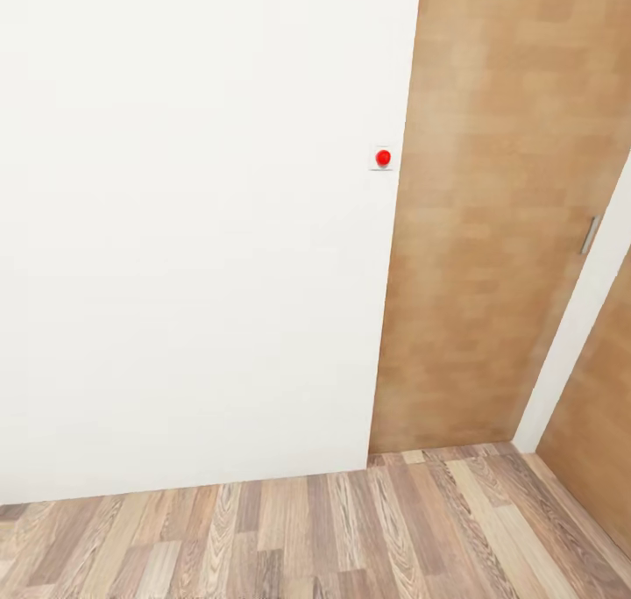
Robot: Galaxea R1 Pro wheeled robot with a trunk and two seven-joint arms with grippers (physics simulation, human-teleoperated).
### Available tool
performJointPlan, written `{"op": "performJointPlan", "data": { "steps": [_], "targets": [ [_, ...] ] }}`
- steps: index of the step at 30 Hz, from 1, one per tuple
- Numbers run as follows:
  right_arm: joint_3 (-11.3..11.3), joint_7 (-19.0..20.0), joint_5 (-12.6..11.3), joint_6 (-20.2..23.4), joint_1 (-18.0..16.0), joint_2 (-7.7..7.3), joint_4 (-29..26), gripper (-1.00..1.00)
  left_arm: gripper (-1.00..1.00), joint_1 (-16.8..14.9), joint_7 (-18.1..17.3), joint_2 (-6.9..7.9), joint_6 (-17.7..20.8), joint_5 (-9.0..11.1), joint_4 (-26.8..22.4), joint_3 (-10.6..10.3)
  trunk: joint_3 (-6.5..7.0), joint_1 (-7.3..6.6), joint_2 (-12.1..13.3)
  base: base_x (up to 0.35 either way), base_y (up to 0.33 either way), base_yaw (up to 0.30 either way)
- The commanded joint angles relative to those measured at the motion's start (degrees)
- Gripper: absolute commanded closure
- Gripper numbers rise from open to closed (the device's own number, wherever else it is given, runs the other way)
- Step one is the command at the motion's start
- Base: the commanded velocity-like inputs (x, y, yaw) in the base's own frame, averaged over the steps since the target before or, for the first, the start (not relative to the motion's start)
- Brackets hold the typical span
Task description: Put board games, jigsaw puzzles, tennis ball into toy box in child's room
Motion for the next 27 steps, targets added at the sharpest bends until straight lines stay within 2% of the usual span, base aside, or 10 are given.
{"op": "performJointPlan", "data": {
  "steps": [1,27],
  "targets": [
    [0.00,-0.02,0.06,0.00,0.00,0.02,-0.01,-1.00,-1.00,0.00,0.01,-0.02,0.01,-0.02,-0.03,0.01,-0.05,0.00,-0.02,0.000,0.000,0.273],
    [0.09,-0.02,-0.05,0.24,0.00,-0.17,-0.04,-1.00,-1.00,0.00,0.01,-0.04,0.01,-0.02,-0.03,0.07,-1.63,0.00,-0.02,0.000,0.000,0.219]
  ]
}}
